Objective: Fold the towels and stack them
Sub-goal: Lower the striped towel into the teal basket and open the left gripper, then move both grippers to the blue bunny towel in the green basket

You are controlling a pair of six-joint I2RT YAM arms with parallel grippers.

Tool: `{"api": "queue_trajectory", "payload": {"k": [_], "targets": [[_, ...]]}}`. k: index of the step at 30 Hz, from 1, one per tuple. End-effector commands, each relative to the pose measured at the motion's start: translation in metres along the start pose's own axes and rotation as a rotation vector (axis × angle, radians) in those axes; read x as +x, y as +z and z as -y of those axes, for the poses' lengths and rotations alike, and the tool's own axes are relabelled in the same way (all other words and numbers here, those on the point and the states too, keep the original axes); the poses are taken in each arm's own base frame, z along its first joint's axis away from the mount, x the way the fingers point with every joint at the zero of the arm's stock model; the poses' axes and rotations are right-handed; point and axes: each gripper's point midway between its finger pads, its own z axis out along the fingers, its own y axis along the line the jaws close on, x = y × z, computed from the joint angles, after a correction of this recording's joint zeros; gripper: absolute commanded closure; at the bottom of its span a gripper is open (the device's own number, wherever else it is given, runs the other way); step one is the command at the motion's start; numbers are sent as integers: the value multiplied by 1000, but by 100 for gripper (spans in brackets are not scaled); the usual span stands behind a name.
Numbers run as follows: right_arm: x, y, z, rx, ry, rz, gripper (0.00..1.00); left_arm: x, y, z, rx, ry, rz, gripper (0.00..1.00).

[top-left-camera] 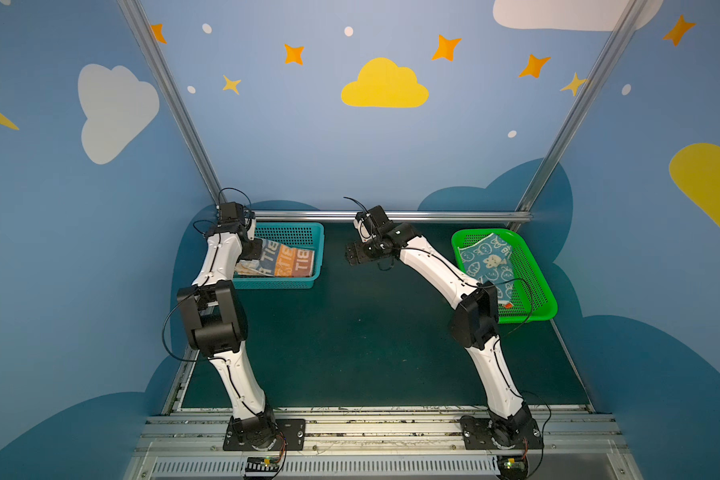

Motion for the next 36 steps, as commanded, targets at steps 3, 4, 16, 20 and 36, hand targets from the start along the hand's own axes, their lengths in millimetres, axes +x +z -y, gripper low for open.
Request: {"api": "queue_trajectory", "payload": {"k": [3, 4, 16, 20, 36], "targets": [[-21, -37, 16, 97, -3, 74, 7, 3, 11, 3, 31, -23, -29, 97], [-25, -44, 24, 137, 23, 94, 5, 5, 15, 3, 28, -23, -44, 97], [-26, -85, 77, 106, 153, 139, 3, 11, 34, -20, -109, -100, -116, 1], [-26, -107, 100, 218, 120, 156, 3, -5, 11, -18, -107, -128, -59, 1], [55, -179, 308, 508, 604, 114, 3, -105, -193, 296, 163, 493, 717, 0]]}}
